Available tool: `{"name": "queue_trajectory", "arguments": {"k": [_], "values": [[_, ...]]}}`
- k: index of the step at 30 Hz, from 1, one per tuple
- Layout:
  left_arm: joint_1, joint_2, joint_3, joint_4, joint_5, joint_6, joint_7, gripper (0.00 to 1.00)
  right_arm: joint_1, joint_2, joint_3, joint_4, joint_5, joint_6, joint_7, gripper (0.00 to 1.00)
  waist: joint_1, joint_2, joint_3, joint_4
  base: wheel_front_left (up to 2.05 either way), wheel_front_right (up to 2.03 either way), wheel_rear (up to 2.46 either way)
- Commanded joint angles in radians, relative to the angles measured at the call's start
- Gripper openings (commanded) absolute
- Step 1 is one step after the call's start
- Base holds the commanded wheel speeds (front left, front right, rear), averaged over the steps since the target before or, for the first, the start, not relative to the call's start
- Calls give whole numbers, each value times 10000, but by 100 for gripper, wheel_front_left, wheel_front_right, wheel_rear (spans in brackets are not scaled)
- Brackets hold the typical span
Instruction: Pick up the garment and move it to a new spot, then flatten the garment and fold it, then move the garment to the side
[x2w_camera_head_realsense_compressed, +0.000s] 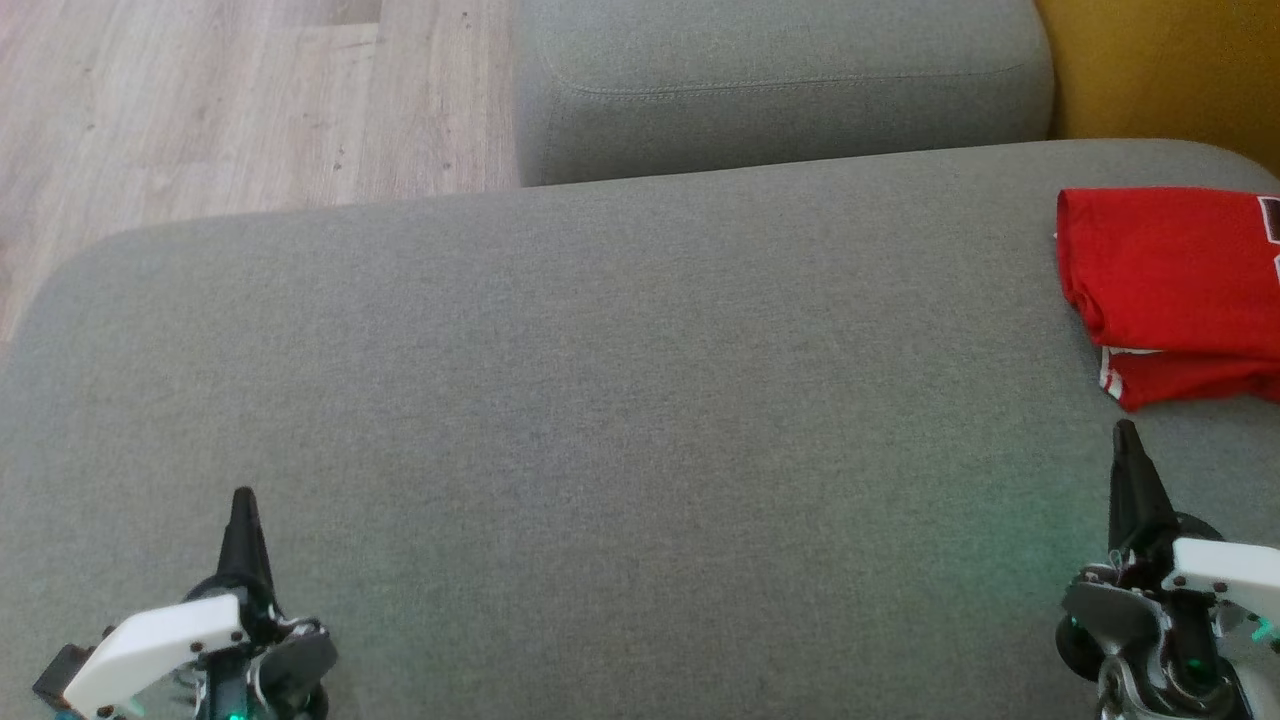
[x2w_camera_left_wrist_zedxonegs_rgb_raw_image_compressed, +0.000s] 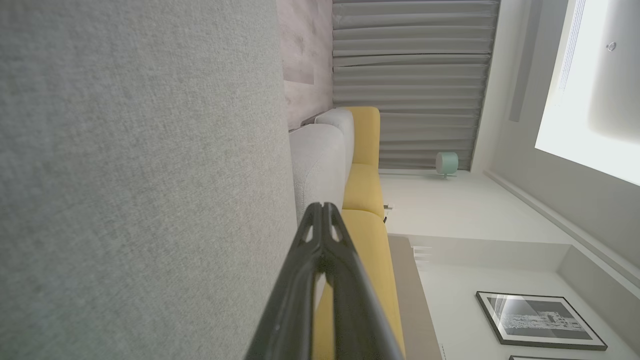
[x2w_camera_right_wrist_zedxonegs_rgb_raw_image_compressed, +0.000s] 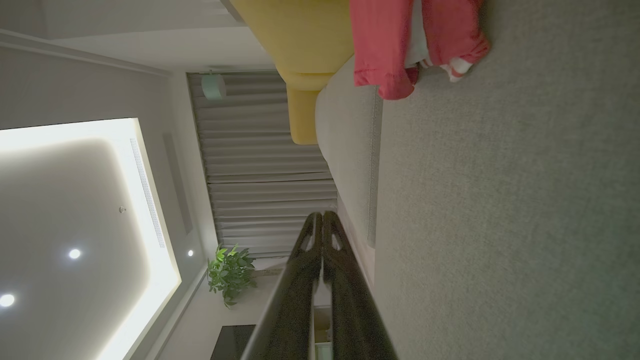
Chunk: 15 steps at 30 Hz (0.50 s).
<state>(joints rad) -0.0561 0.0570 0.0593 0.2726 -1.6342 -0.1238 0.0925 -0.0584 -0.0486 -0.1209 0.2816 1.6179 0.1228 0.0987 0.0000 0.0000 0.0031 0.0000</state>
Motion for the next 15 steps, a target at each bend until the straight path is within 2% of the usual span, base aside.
{"name": "queue_trajectory", "arguments": {"k": [1,15], "values": [[-501,77,347,-282,92,-69,48,0,-484,-98,178,-374,-4,79,59,0,0,0,0,0,0,0,0],[-504,52,382,-281,121,-69,76,0,-486,-83,157,-373,-22,79,76,0,0,0,0,0,0,0,0]]}}
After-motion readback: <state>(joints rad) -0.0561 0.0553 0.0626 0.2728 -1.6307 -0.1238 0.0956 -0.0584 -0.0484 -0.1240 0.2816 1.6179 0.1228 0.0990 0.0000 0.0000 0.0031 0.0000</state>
